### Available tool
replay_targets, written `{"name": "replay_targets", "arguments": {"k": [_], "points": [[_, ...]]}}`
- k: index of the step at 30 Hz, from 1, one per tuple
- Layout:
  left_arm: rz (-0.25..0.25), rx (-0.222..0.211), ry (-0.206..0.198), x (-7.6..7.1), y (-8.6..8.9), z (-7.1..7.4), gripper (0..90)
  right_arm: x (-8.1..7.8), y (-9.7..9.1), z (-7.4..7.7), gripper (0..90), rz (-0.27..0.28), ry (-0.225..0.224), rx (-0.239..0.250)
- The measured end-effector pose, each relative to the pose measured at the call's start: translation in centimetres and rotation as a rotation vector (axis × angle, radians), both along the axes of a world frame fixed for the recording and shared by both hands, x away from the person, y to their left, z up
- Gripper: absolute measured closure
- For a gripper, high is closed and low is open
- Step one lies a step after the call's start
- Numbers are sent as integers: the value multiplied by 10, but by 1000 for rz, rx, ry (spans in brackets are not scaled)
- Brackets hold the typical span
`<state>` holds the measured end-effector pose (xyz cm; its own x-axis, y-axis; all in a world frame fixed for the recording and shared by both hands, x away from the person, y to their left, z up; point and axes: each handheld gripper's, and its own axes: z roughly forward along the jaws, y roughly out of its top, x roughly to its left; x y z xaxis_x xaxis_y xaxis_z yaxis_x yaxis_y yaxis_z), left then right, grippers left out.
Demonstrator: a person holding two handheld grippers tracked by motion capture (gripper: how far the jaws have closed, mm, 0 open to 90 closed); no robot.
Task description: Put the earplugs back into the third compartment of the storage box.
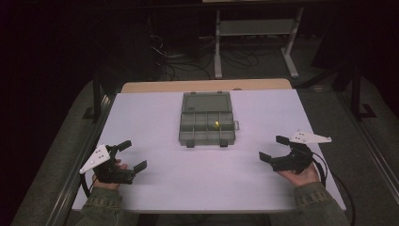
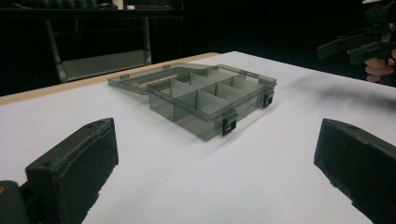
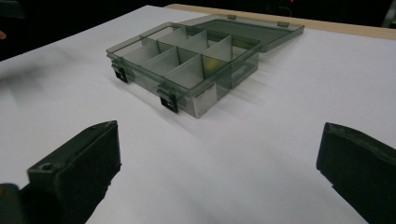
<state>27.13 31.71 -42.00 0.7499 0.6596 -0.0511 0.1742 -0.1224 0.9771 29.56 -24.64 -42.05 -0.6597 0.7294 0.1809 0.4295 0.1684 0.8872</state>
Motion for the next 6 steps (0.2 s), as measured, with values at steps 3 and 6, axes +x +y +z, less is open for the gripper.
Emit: {"name": "replay_targets", "arguments": {"k": [3,6], "points": [[0,0,1,0,0,0,0,-6,-2,-2,0,1,-12,-2],[2,2,1,0,1,0,0,-8,-5,-4,0,-4,-19,-2]]}}
